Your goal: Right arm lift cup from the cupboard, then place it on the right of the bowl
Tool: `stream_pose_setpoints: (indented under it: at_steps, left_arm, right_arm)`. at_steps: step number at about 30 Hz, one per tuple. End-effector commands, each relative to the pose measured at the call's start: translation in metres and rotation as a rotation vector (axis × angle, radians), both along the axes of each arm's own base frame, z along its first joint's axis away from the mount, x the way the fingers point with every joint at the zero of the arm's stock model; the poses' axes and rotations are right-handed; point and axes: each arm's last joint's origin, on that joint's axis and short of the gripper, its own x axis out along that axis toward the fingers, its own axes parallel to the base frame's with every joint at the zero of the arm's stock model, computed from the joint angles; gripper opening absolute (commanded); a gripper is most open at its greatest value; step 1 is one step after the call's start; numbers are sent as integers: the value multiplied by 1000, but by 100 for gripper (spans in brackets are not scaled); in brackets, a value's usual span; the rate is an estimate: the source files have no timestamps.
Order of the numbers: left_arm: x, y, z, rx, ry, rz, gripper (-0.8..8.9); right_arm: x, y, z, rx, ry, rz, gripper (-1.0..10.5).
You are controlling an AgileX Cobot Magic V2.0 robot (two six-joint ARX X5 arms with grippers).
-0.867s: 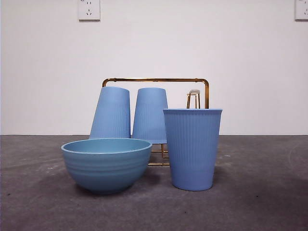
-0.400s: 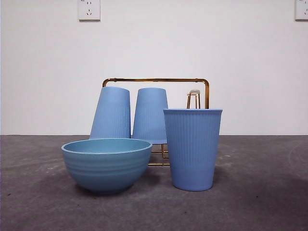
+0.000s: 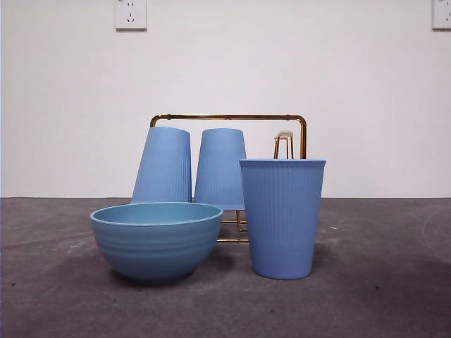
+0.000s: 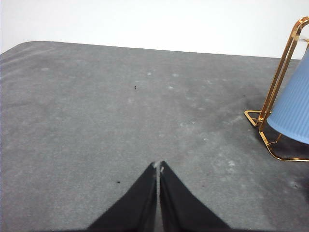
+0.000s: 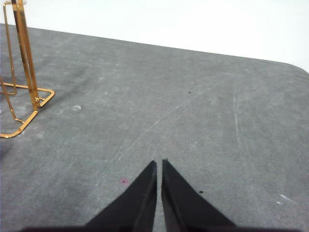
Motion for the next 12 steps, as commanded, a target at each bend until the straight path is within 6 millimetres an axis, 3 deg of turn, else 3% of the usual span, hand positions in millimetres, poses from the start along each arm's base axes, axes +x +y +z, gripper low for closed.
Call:
stream_pose_setpoints:
  at_steps: [1,12]
  left_arm:
    - [1,0,-7,12,25,-7,9]
    - [1,0,-7,12,25,-7,9]
  right_arm:
    - [1,0,-2,17,-6,-4,19]
    - [1,0,-2,17,-11,-4,19]
